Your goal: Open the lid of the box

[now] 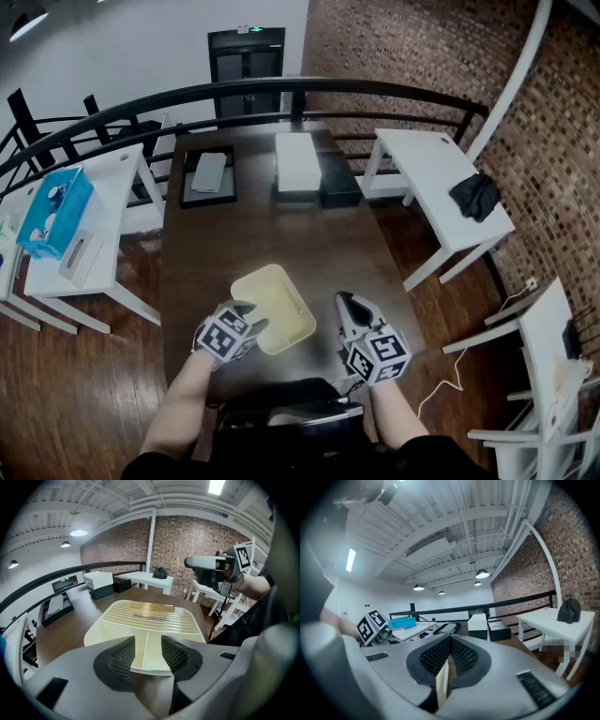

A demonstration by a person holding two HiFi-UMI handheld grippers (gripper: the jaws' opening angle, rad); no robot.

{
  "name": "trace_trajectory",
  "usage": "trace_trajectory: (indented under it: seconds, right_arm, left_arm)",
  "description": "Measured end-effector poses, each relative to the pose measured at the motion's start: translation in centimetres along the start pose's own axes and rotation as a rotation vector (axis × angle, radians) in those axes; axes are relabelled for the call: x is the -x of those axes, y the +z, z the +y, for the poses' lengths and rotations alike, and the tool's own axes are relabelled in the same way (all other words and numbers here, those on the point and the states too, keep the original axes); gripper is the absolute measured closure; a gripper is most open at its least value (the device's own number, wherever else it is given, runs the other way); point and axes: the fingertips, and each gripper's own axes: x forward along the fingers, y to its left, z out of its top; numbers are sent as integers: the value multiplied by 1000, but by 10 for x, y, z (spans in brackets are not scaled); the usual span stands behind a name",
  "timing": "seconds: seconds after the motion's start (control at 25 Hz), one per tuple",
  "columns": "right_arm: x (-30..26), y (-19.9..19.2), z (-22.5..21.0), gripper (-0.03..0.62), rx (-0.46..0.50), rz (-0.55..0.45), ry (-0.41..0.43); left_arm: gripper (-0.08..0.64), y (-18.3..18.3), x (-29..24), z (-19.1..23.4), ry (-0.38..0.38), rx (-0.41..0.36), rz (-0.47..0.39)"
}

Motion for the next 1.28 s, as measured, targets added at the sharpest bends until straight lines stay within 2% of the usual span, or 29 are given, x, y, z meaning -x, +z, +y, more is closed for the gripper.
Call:
trace_trajectory:
  seconds: [0.16, 0.28, 0.36, 0.44, 0.48, 0.6, 0.76, 0.92, 1.04, 1.16, 1.28]
  right_arm:
    - [-18, -16, 18, 589, 33, 82, 49]
    - [-33, -37, 31, 589, 72, 161, 81]
    - [-43, -52, 42, 588, 111, 212, 100]
    - [-53, -70, 50, 545, 143, 273, 115]
    - [-58, -79, 52, 545, 156, 302, 119]
    - [-70, -98, 52, 545, 194, 366, 88]
    - [-78, -118, 44, 545, 226, 428, 35]
    - [-80, -122, 43, 565, 244, 428, 12]
    - [-79, -120, 44, 571, 234, 409, 1]
    - [-77, -114, 47, 574, 211, 372, -8]
    - [-72, -98, 50, 578, 170, 310, -3]
  left_arm:
    - [392, -9, -9, 2, -19, 20, 49]
    - [447, -11, -13, 4, -13, -8, 91]
    - [462, -13, -15, 4, -11, -61, 146]
    - [489, -19, -17, 4, -5, -127, 218]
    - [489, -19, -18, 3, -8, -157, 244]
    - [489, -18, -18, -1, -21, -214, 286]
    - [522, -18, -19, 3, -22, -198, 292]
    - [531, -18, -19, 4, -27, -188, 296]
    - [537, -22, -20, 3, -33, -206, 335]
    - [541, -25, -22, 3, -43, -203, 383]
    - [540, -25, -22, 2, -47, -199, 395]
